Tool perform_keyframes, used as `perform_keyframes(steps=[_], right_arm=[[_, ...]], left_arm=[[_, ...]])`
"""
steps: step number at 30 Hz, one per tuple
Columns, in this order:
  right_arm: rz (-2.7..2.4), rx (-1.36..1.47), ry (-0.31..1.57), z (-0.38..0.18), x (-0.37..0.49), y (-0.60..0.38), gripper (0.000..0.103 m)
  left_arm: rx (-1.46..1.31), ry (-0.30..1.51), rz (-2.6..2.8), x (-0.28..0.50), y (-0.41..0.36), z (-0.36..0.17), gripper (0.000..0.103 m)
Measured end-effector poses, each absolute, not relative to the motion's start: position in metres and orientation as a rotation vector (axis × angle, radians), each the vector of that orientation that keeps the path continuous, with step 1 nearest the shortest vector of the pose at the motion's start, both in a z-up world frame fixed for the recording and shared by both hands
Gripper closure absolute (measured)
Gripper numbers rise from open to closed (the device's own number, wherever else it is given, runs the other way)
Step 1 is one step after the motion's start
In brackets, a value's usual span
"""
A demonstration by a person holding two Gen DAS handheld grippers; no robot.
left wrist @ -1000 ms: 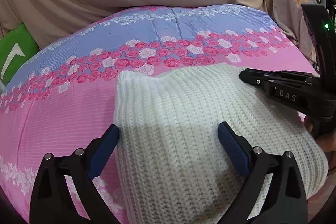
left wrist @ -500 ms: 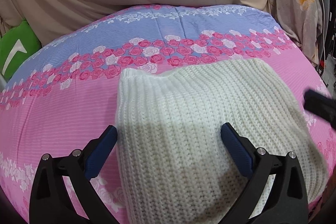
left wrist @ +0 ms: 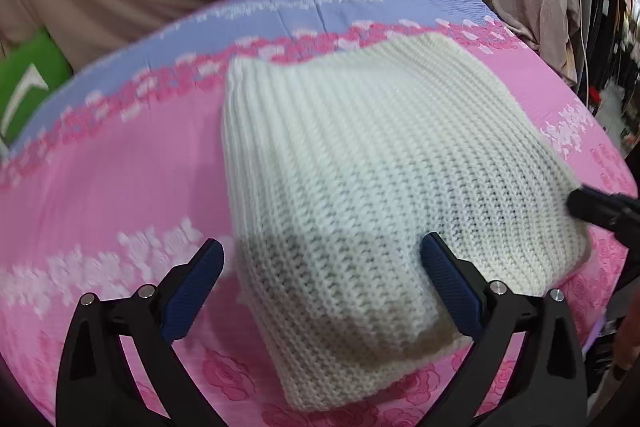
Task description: Fold small clothes
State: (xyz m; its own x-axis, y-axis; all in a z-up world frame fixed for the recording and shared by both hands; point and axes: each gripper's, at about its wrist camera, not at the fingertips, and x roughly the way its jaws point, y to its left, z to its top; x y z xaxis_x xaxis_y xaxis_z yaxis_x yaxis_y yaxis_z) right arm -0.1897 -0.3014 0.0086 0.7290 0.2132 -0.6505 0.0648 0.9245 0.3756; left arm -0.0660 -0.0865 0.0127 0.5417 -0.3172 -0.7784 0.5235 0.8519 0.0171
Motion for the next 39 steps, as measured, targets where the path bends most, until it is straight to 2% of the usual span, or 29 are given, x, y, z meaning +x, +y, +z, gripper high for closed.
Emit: perform_keyframes(steps=[2,5,7,8,10,11,13,21,25,28,31,32,33,36,39], right_arm=[[0.07,0.426,0.809,-0.018,-0.183,-0.305,0.094],[0.052,0.415,0.796,-0.015,-0.184,-0.303,0.093],[0.04,0.394,0.798,-0.008,-0.183,-0.301,0.089],[0.042,0.395,0.785,-0.001,-0.184,-0.301,0.082],[0.049,0.412,0.73,0.016,-0.186,-0.306,0.06],[0.035,0.418,0.699,0.024,-0.186,-0.31,0.037],[0.019,0.415,0.677,0.03,-0.181,-0.317,0.026],[0.135,0.562,0.835,-0.013,-0.126,-0.323,0.026],[0.213,0.642,0.842,-0.027,-0.11,-0.327,0.021],[0.242,0.656,0.838,-0.028,-0.102,-0.329,0.023],[0.26,0.66,0.832,-0.028,-0.095,-0.326,0.037],[0.261,0.657,0.822,-0.026,-0.094,-0.325,0.045],[0.257,0.646,0.811,-0.021,-0.095,-0.322,0.049],[0.225,0.576,0.755,0.004,-0.099,-0.311,0.06],[0.23,0.516,0.662,0.04,-0.1,-0.296,0.062]], left_arm=[[0.231,0.896,-0.521,-0.062,-0.085,0.005,0.005],[0.236,0.886,-0.517,-0.064,-0.086,0.005,0.005],[0.225,0.879,-0.533,-0.066,-0.085,0.012,0.005],[0.209,0.878,-0.544,-0.065,-0.083,0.016,0.005],[0.153,0.88,-0.568,-0.06,-0.076,0.027,0.006],[0.128,0.884,-0.576,-0.057,-0.073,0.031,0.006],[0.068,0.905,-0.589,-0.044,-0.066,0.034,0.006],[-0.154,1.059,-0.648,0.004,-0.053,0.008,0.005],[-0.174,1.105,-0.716,0.014,-0.065,-0.006,0.005],[-0.166,1.102,-0.759,0.019,-0.075,-0.007,0.006],[-0.151,1.087,-0.782,0.021,-0.08,-0.001,0.019],[-0.137,1.072,-0.785,0.021,-0.08,0.003,0.029],[-0.121,1.053,-0.793,0.02,-0.08,0.008,0.039],[-0.081,0.977,-0.823,0.02,-0.075,0.032,0.054],[-0.044,0.873,-0.842,0.018,-0.066,0.063,0.056]])
